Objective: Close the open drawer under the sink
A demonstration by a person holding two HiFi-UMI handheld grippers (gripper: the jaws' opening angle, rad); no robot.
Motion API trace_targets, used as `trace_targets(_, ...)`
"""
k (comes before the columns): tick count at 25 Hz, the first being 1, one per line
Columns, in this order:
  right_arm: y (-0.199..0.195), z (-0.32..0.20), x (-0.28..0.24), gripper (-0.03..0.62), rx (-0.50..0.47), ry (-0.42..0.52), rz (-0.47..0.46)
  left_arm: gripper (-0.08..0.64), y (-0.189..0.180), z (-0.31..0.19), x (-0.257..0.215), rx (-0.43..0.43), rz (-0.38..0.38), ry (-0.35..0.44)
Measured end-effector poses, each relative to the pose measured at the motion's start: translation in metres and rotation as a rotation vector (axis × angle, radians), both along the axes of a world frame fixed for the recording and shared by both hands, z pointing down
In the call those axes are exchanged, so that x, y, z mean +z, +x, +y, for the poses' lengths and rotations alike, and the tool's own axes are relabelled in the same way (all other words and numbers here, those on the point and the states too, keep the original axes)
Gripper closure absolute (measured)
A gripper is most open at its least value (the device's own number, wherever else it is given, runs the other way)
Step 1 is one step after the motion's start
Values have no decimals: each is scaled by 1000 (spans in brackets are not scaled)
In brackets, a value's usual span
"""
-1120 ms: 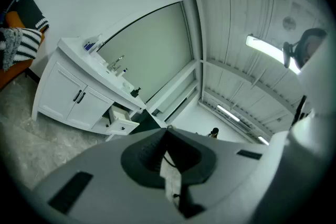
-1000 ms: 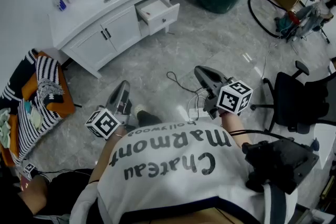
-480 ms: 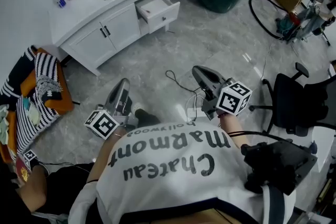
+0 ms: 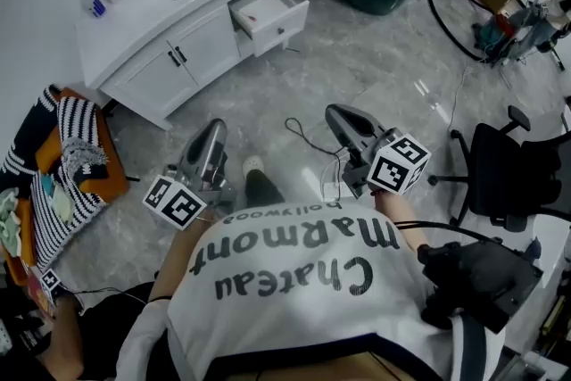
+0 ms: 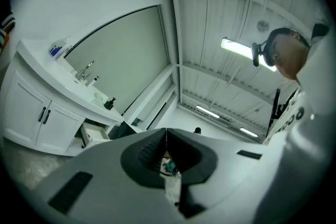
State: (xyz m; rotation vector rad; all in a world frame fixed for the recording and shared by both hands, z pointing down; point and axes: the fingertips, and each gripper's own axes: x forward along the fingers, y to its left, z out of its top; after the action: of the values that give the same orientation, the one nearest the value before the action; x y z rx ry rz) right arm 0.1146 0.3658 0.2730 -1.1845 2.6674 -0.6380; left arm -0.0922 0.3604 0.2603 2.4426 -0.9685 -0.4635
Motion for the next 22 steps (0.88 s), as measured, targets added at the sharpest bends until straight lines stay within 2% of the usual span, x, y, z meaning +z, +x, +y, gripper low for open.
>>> trace_targets(5,-10,-53,-7,580,27,-2,24,551,-4,-67,-9,28,-27,2)
trace_targets(10,-26,-114,-25,580,60,-4,-17,551,-7,-130,-18,98,-61,-24)
trace_targets(14,-37,-162,-34,580,81,0,-35,551,-17,-175,-26,138,-68,0)
trace_targets(18,-56,-217,-27,580,112,-15,-39,551,-37,-232,-20,177,-44,-18)
trace_targets(22,-51,-237,-22,580,150,-28,-79,551,-41,-246,-19,204,-67,-4)
